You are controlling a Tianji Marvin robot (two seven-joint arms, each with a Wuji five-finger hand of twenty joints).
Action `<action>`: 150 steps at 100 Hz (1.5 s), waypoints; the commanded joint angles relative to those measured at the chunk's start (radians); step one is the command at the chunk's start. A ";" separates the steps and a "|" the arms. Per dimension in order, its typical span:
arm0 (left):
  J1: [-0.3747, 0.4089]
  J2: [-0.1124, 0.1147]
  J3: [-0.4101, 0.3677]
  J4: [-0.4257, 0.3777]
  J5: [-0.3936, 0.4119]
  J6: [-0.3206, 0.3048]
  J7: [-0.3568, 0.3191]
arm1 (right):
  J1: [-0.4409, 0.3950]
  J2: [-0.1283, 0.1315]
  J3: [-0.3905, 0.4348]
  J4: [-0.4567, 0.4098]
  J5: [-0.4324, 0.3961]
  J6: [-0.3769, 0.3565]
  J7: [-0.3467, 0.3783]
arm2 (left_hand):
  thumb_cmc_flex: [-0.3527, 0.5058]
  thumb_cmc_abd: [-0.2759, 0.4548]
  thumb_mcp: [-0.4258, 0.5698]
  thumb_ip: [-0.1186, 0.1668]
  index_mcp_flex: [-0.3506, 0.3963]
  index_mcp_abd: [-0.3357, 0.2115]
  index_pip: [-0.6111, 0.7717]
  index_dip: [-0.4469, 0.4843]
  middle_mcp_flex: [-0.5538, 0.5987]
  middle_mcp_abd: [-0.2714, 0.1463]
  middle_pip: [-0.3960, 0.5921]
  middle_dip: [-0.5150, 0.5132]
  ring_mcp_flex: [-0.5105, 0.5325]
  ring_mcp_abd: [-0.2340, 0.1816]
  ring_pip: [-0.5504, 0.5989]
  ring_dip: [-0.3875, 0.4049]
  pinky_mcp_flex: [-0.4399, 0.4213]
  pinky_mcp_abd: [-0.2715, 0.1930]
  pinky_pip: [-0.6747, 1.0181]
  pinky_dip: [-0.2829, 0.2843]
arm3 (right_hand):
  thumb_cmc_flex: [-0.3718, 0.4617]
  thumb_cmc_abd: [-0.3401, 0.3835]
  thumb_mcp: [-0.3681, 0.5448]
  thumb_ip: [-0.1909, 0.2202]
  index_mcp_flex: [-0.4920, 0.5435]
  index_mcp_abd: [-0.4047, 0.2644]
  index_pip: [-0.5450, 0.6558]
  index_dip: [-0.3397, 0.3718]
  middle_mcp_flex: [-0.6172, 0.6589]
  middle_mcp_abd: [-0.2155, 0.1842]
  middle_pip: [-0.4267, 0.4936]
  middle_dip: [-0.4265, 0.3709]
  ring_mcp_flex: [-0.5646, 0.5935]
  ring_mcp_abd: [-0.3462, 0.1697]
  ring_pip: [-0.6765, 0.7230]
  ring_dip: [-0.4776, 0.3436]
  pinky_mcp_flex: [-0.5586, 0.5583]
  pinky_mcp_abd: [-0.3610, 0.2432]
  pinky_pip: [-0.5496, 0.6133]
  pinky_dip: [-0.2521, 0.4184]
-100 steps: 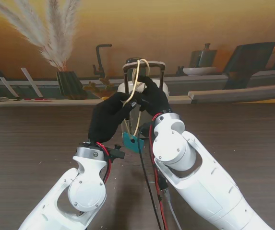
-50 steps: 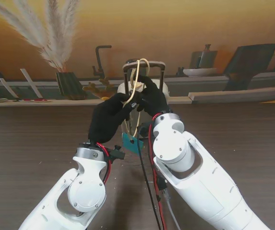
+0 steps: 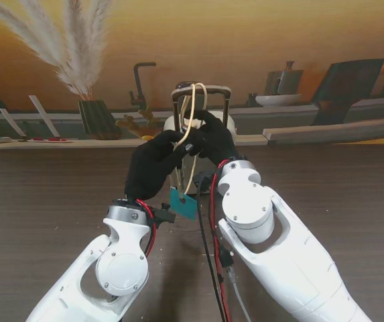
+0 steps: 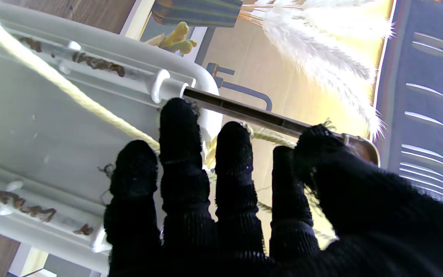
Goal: Attach a luggage tag to a suitcase
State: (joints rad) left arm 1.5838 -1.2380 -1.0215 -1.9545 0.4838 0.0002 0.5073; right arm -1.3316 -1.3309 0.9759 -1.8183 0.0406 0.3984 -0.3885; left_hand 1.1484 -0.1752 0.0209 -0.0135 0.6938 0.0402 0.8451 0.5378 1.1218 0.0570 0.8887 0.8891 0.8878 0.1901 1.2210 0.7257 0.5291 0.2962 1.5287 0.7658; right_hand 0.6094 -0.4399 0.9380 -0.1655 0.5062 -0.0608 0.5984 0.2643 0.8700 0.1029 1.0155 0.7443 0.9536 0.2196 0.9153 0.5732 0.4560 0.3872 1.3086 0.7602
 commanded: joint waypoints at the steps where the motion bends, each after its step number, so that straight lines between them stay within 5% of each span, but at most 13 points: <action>1: -0.005 -0.002 0.003 -0.005 0.002 0.004 -0.016 | -0.010 0.007 0.009 -0.017 0.017 -0.009 0.018 | 0.045 0.029 -0.025 0.003 -0.009 -0.005 -0.006 -0.018 -0.007 0.005 -0.001 0.001 -0.001 0.001 -0.004 0.024 -0.008 0.023 0.007 0.018 | 0.031 -0.017 -0.010 -0.034 0.032 -0.031 0.005 0.031 -0.011 -0.009 0.000 0.018 -0.012 -0.024 -0.003 0.003 -0.004 -0.019 -0.002 0.009; 11: -0.009 -0.003 0.007 -0.002 0.002 0.005 -0.015 | -0.019 0.013 0.022 -0.028 0.037 -0.017 0.030 | 0.045 0.029 -0.025 0.003 -0.009 -0.006 -0.006 -0.018 -0.007 0.005 -0.001 0.001 -0.001 0.001 -0.004 0.024 -0.008 0.023 0.007 0.018 | 0.031 -0.033 -0.004 -0.037 0.061 -0.037 0.014 0.053 -0.010 -0.010 0.000 0.017 -0.012 -0.024 -0.004 0.003 -0.004 -0.019 -0.002 0.010; 15: -0.010 -0.003 0.008 -0.001 0.002 0.006 -0.014 | -0.022 0.016 0.026 -0.032 0.044 -0.018 0.039 | 0.045 0.028 -0.025 0.003 -0.009 -0.005 -0.006 -0.018 -0.007 0.004 -0.001 0.001 0.000 0.001 -0.004 0.024 -0.008 0.023 0.007 0.018 | 0.020 -0.044 0.012 -0.045 0.078 -0.041 -0.022 0.140 -0.011 -0.012 0.000 0.015 -0.012 -0.026 -0.005 0.002 -0.002 -0.023 -0.003 0.009; 25: -0.014 -0.004 0.012 0.002 0.001 0.007 -0.014 | -0.025 0.021 0.035 -0.039 0.069 -0.020 0.058 | 0.045 0.029 -0.025 0.003 -0.010 -0.005 -0.007 -0.018 -0.007 0.004 -0.001 0.001 -0.001 0.000 -0.005 0.024 -0.008 0.023 0.007 0.018 | -0.005 -0.083 0.034 -0.038 0.106 -0.056 -0.017 0.148 -0.019 -0.013 -0.004 0.015 -0.015 -0.030 -0.011 0.000 -0.002 -0.025 -0.004 0.008; 36: -0.017 -0.005 0.015 0.005 0.002 0.007 -0.012 | -0.027 0.027 0.039 -0.045 0.084 -0.019 0.081 | 0.045 0.029 -0.025 0.003 -0.011 -0.006 -0.007 -0.018 -0.007 0.004 -0.002 0.001 0.000 0.000 -0.005 0.025 -0.008 0.023 0.007 0.018 | -0.111 -0.167 0.117 0.031 0.142 -0.070 -0.020 0.177 -0.053 -0.018 -0.014 0.014 -0.034 -0.039 -0.028 -0.003 -0.008 -0.036 -0.014 0.003; 52: -0.017 -0.005 0.017 0.006 0.001 0.010 -0.010 | -0.019 0.027 0.034 -0.038 0.083 -0.013 0.087 | 0.045 0.029 -0.025 0.003 -0.009 -0.005 -0.006 -0.018 -0.008 0.003 -0.002 0.001 -0.001 0.001 -0.005 0.024 -0.008 0.023 0.006 0.018 | -0.146 -0.244 0.083 0.017 0.183 -0.073 -0.007 0.201 -0.095 -0.022 -0.021 0.013 -0.065 -0.049 -0.047 -0.007 -0.023 -0.045 -0.029 -0.002; 114: 0.011 -0.003 -0.001 -0.016 0.004 -0.002 -0.002 | 0.062 -0.047 -0.049 0.108 -0.030 0.068 -0.076 | 0.045 0.029 -0.024 0.004 -0.009 -0.005 -0.006 -0.018 -0.008 0.005 -0.003 0.000 -0.001 0.002 -0.006 0.025 -0.009 0.022 0.005 0.018 | -0.165 -0.308 0.101 0.005 0.242 -0.019 0.058 0.287 -0.104 -0.016 -0.002 0.006 -0.071 -0.043 -0.053 -0.014 -0.020 -0.032 -0.023 -0.005; 150: 0.021 -0.001 -0.004 -0.022 0.005 -0.010 -0.004 | 0.078 -0.065 -0.088 0.141 -0.170 0.120 -0.134 | 0.046 0.028 -0.025 0.004 -0.010 -0.004 -0.007 -0.018 -0.008 0.005 -0.003 0.000 -0.001 0.002 -0.006 0.025 -0.009 0.023 0.005 0.018 | -0.186 -0.355 0.128 -0.004 0.273 -0.007 0.102 0.337 -0.099 -0.015 0.009 -0.001 -0.061 -0.039 -0.050 -0.021 -0.001 -0.018 -0.007 -0.013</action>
State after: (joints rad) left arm 1.6029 -1.2401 -1.0250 -1.9621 0.4844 -0.0086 0.5178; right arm -1.2574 -1.3891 0.8894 -1.6776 -0.1279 0.5097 -0.5278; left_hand 1.1485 -0.1752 0.0209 -0.0135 0.6938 0.0418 0.8443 0.5378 1.1218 0.0571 0.8887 0.8891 0.8878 0.1902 1.2197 0.7257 0.5283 0.2962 1.5285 0.7659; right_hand 0.4552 -0.7594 1.0358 -0.1642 0.7428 -0.0624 0.6800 0.5717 0.7726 0.1017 1.0023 0.7437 0.8792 0.1972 0.8660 0.5687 0.4421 0.3666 1.2768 0.7518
